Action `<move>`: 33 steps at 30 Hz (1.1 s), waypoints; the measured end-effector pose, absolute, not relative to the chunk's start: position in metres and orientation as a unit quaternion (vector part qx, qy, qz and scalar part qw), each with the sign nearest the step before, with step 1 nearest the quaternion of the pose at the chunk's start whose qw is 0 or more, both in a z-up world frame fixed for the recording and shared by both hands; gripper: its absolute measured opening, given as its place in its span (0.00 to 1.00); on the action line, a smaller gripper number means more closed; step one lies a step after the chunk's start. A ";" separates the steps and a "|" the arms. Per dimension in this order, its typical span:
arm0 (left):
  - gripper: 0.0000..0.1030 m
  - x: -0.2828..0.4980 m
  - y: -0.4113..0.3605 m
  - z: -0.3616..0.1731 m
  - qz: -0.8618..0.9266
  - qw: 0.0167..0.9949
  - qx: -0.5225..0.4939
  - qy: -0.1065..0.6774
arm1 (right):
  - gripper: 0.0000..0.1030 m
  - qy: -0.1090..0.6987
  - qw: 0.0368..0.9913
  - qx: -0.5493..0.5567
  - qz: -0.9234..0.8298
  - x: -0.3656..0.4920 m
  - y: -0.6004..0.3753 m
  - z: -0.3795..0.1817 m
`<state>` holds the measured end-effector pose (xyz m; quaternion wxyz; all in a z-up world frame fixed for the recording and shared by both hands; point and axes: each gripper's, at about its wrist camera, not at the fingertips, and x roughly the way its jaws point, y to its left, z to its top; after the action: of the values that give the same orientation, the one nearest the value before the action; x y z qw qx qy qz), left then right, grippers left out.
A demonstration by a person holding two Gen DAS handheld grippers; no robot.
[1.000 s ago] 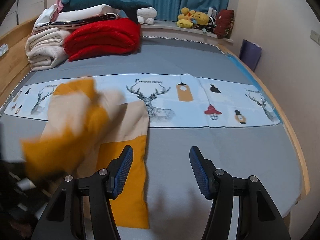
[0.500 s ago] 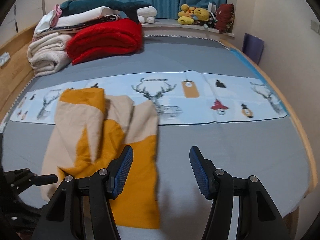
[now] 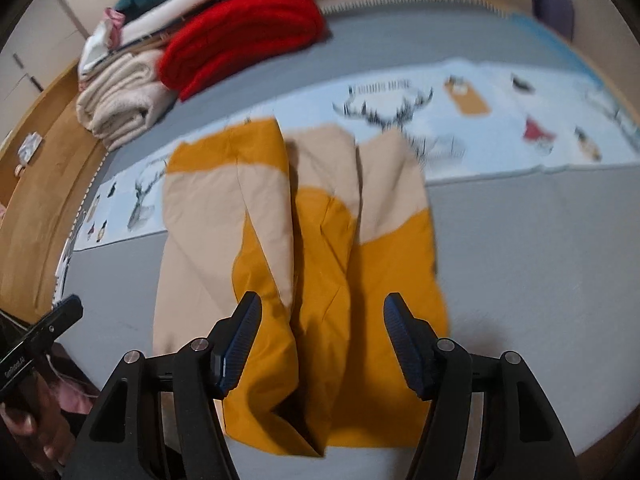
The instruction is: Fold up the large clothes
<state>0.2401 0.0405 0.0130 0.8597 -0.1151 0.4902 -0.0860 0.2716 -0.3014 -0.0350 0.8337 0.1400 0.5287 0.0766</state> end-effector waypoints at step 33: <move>0.55 0.248 0.008 -0.005 -0.080 0.845 -0.080 0.523 | 0.09 0.506 0.857 0.086 0.046 0.244 -0.348 -0.020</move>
<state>0.2477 0.0081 -0.0048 0.8449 -0.0805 0.5229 -0.0796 0.2443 -0.3481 -0.0204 0.8572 0.0864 0.5057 0.0459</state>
